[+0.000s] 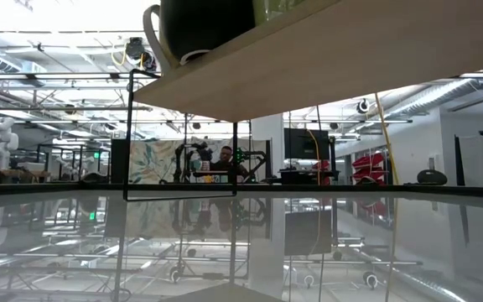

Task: Place coffee mugs
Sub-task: Put the yellow-white mug on the shelf

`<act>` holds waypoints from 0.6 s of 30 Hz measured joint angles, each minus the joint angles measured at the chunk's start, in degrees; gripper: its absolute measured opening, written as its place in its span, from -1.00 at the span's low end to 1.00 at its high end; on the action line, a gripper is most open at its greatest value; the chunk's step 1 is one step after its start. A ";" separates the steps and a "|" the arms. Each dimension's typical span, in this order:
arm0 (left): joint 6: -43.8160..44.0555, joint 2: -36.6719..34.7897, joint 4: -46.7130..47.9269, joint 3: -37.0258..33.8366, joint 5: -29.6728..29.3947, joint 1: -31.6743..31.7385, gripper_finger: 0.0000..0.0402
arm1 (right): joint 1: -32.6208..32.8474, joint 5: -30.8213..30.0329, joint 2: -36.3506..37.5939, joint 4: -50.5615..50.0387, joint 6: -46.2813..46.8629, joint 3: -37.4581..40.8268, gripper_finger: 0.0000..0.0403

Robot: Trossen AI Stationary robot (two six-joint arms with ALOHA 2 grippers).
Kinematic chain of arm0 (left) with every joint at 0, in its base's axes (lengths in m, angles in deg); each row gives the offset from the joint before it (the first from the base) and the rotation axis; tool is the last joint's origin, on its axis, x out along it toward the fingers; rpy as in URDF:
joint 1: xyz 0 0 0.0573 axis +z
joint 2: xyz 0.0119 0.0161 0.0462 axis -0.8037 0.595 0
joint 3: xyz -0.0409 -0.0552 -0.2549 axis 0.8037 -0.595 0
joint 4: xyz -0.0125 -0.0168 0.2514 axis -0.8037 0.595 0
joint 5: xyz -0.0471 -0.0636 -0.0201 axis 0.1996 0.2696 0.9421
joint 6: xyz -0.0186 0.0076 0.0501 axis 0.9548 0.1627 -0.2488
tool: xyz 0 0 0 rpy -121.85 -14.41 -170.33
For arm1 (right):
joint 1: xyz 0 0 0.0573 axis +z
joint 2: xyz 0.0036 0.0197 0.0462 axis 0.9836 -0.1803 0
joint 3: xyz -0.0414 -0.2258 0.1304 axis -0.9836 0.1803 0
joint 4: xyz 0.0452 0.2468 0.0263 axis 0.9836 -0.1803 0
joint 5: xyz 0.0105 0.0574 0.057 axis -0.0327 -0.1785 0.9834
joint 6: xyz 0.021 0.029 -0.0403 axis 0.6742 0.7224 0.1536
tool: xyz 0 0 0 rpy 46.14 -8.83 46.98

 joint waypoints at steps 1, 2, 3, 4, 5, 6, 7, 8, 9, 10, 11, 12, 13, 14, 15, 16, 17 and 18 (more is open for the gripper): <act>0.07 0.00 -0.15 -0.02 0.51 0.27 -0.53 | 0.00 0.00 0.00 -0.67 -0.84 0.00 -1.00; 0.24 0.00 -0.43 0.00 1.12 0.56 -0.46 | 0.00 0.00 0.00 -1.32 -1.74 0.00 -1.00; 0.47 0.00 -0.70 0.00 1.48 0.88 -0.39 | 0.00 0.00 0.00 -1.77 -2.64 0.00 -1.00; 0.90 0.00 -0.95 0.00 1.55 1.18 -0.32 | 0.00 0.00 0.02 -2.14 -3.39 0.00 -1.00; 1.26 0.00 -1.06 0.00 1.57 1.52 -0.25 | 0.00 0.02 0.02 -2.34 -4.22 0.00 -1.00; 1.67 0.00 -1.06 0.00 1.56 1.83 -0.19 | 0.00 0.02 0.02 -2.40 -4.85 0.00 -1.00; 2.33 -0.03 -1.05 0.00 1.54 2.04 -0.13 | 0.00 0.02 0.06 -2.51 -5.54 0.00 -1.00; 2.96 -0.20 -1.02 0.00 1.37 2.19 -0.07 | 0.00 0.01 0.22 -2.60 -5.97 0.00 -1.00; 3.53 -0.37 -1.04 -0.01 1.13 2.23 -0.03 | 0.00 0.01 0.40 -2.66 -6.27 0.00 -1.00; 3.73 -0.66 -1.08 -0.01 1.02 2.24 0.00 | 0.00 0.02 0.62 -2.71 -6.64 0.00 -1.00; 3.84 -1.28 -1.04 -0.01 0.94 2.24 0.02 | 0.00 0.01 1.00 -2.85 -7.06 0.00 -1.00; 3.88 -1.92 -0.93 0.00 0.75 2.24 0.03 | -0.01 0.00 1.41 -3.10 -7.53 0.00 -1.00; 4.20 -2.69 -0.84 0.00 0.39 2.24 0.04 | 0.00 0.00 1.77 -3.36 -8.22 0.00 -1.00; 4.78 -3.52 -0.80 0.00 -0.13 2.22 0.04 | 0.00 -0.02 2.27 -3.47 -9.07 0.00 -1.00; 5.46 -4.15 -0.83 -0.01 -0.39 2.20 0.04 | -0.01 -0.02 2.80 -3.64 -10.07 0.00 -1.00; 6.11 -4.81 -0.88 -0.01 -0.42 2.20 0.04 | 0.00 -0.04 3.27 -3.94 -11.21 0.00 -1.00; 6.96 -5.53 -0.87 0.00 -0.44 2.20 0.04 | 0.00 -0.07 3.88 -4.03 -12.41 0.00 -1.00; 8.06 -6.19 -0.86 -0.02 -0.52 2.20 0.04 | 0.00 -0.07 4.47 -4.11 -13.66 0.00 -1.00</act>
